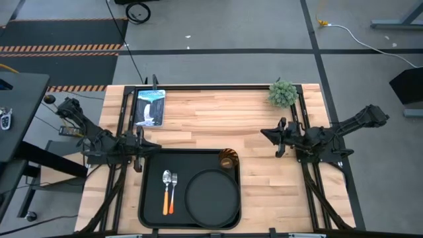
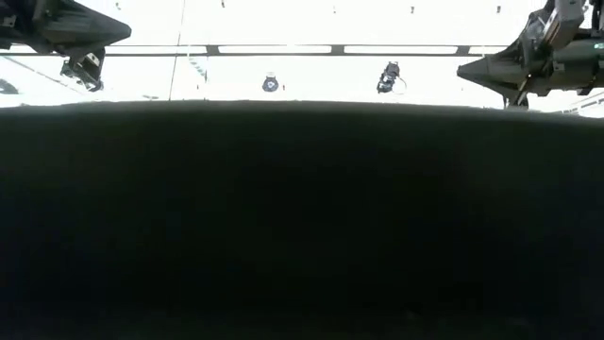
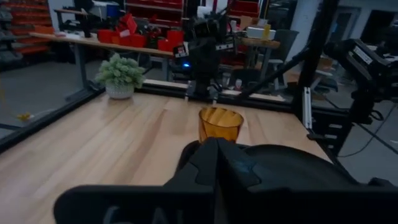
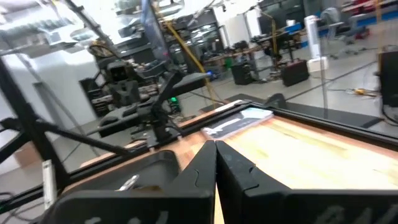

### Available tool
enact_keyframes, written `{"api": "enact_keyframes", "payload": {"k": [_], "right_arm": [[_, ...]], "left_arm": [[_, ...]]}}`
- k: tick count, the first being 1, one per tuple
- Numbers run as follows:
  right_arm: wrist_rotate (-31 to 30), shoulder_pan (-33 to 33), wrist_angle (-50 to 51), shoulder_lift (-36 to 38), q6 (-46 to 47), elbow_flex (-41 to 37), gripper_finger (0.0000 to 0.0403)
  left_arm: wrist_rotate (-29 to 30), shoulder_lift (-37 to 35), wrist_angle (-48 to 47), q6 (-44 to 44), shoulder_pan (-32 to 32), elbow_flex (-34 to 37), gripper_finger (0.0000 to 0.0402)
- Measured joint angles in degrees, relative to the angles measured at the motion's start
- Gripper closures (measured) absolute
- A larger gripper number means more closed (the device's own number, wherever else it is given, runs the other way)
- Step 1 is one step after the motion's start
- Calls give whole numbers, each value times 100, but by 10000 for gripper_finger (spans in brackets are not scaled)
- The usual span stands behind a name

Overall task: Pick and place plate/cup/fork/spoon on tray
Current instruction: Adjust the black plate on the black tray

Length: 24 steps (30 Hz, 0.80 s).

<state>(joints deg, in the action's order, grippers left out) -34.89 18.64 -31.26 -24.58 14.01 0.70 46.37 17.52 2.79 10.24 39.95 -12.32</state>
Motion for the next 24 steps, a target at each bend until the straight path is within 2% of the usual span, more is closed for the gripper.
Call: {"api": "enact_keyframes", "payload": {"k": [4,11,18,21,24], "right_arm": [[105,-246,223,225,78,-37,394],[703,-433,309,382,83,-37,394],[949,-431,120,370,77,-37,394],[996,-410,60,236,514,-37,395],[1313,-140,165,-231,1146,27,399]], "left_arm": [[-2,-197,-193,-46,-95,0,390],[-5,-541,-876,226,2,0,390],[-8,-569,-920,233,240,1,390],[-109,-568,-838,197,305,118,390],[-116,-567,-824,326,305,308,390]]}}
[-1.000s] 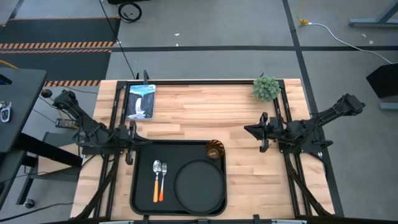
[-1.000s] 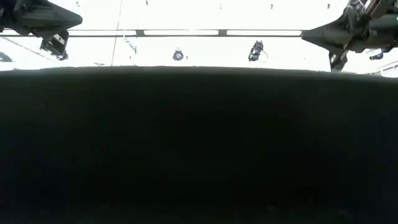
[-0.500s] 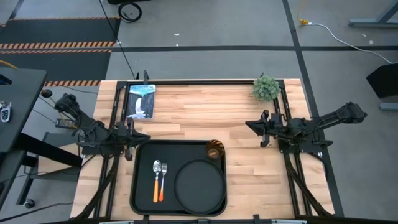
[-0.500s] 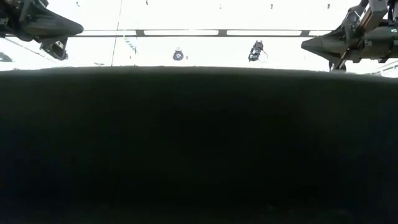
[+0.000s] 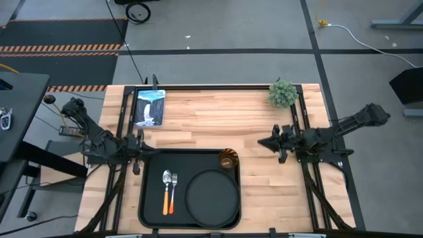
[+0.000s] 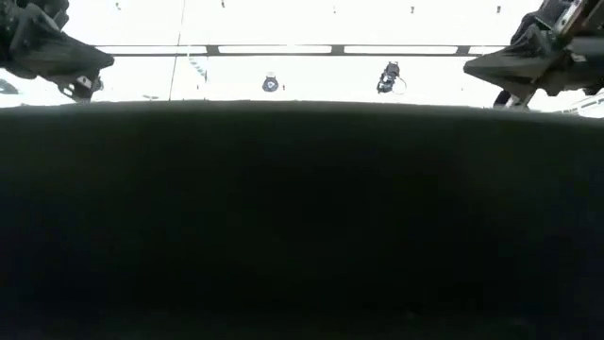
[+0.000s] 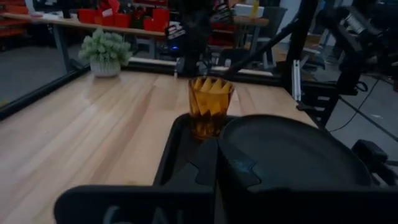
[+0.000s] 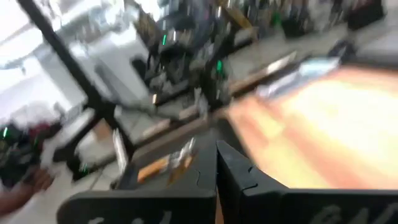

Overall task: Pick and place plate/cup/fork/spoon on tray
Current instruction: Adjust the black plate on the black tray

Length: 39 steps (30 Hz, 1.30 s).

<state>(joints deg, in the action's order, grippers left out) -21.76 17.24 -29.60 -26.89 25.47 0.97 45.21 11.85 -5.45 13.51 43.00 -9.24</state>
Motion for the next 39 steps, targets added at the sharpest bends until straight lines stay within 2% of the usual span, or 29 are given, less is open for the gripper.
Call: {"api": "enact_keyframes", "payload": {"k": [3,9,14,17,26,34,39], "right_arm": [[-348,550,89,-768,160,340,400],[-939,1433,216,-2246,-539,1548,401],[-1474,1920,1682,-3376,-312,2805,401],[-1511,2141,2599,-4083,60,3538,402],[-952,2406,4556,-6078,1057,5175,402],[112,2393,5627,-7327,1912,6186,402],[340,2390,6892,-7901,2378,6999,402]], "left_arm": [[32,0,38,115,-2,142,390],[-13,-2,256,49,50,153,390],[-140,-1,279,89,188,153,390],[-153,0,326,108,263,153,390],[-24,0,558,-370,-22,153,390],[-194,0,561,-370,-295,153,390],[-199,0,561,-368,-293,153,390]]}}
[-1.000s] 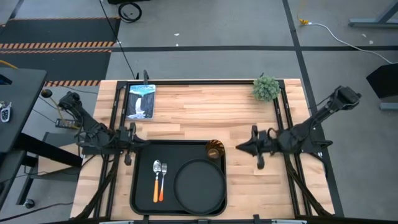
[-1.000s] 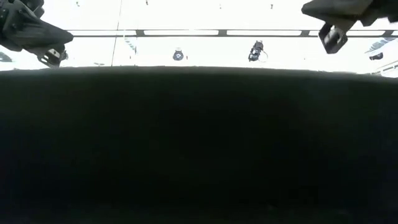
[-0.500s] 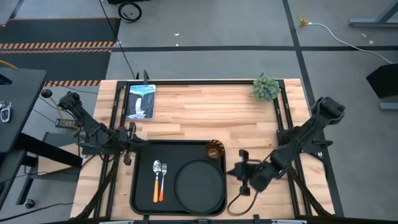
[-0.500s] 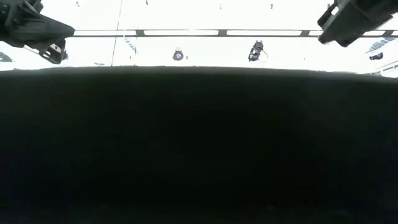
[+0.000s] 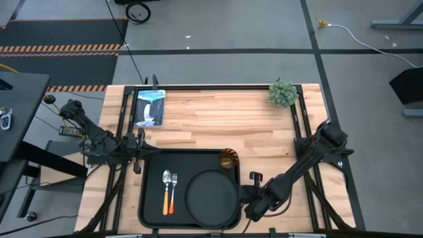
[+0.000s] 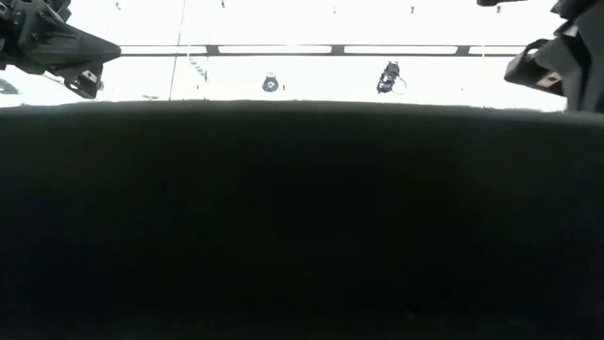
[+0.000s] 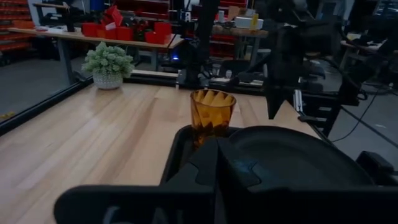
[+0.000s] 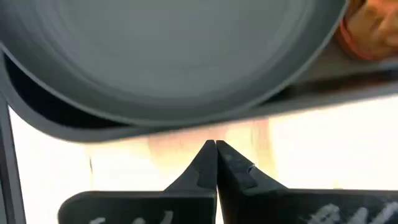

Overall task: Pick and place plate/cup/fork/spoon on tray
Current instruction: Adjust the black plate on the black tray

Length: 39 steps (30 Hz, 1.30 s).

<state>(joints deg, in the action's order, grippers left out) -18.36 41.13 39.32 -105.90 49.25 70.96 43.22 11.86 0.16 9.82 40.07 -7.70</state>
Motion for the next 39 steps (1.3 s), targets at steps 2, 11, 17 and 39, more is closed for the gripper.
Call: {"api": "enact_keyframes", "payload": {"k": [2,11,17,39], "right_arm": [[164,1,420,-177,170,267,402],[544,-86,643,-801,173,734,402],[389,-146,789,-848,114,960,402],[303,-420,137,-845,-369,1045,402]], "left_arm": [[-4,0,0,0,0,0,390],[-44,0,-2,0,0,0,390],[-46,0,-2,2,0,0,390],[-44,0,-2,-4,2,-2,390]]}}
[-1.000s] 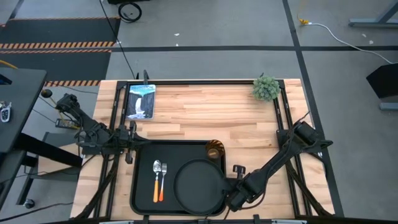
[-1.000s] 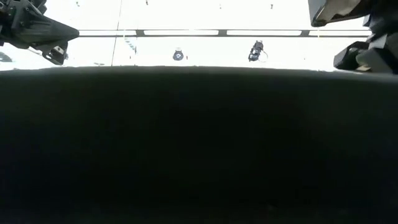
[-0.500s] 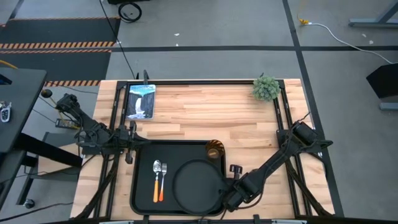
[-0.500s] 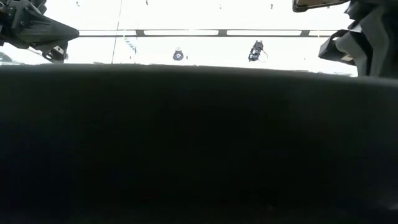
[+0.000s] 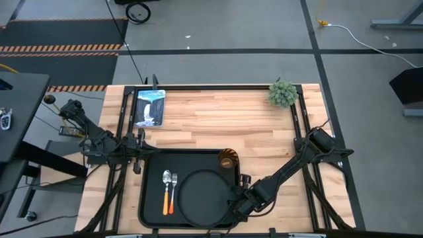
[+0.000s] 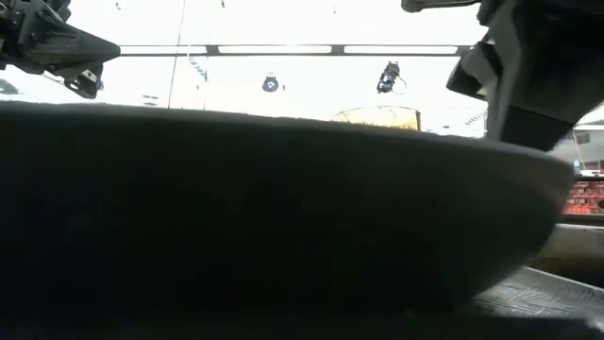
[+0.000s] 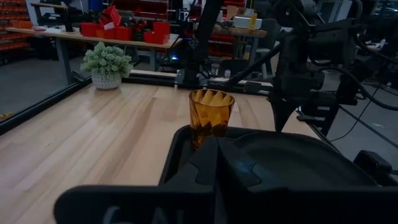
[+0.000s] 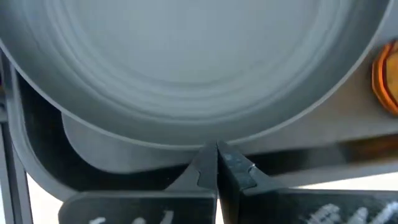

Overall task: Pick and place plate/cup/fork/spoon on tray
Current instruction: Adjust the black plate on the black tray

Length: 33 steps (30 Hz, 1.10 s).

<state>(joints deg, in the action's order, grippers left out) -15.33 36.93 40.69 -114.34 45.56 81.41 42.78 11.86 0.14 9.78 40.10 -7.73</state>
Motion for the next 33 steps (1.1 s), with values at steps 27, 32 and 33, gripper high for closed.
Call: {"api": "enact_keyframes", "payload": {"k": [27,32,33], "right_arm": [[199,-126,123,-5,74,-7,402],[284,-161,-110,-147,-15,-9,402],[279,-169,-225,-162,-47,-9,402]], "left_arm": [[0,0,-32,2,-2,0,390],[0,0,-35,9,-2,0,390],[-2,2,-37,9,-2,0,390]]}}
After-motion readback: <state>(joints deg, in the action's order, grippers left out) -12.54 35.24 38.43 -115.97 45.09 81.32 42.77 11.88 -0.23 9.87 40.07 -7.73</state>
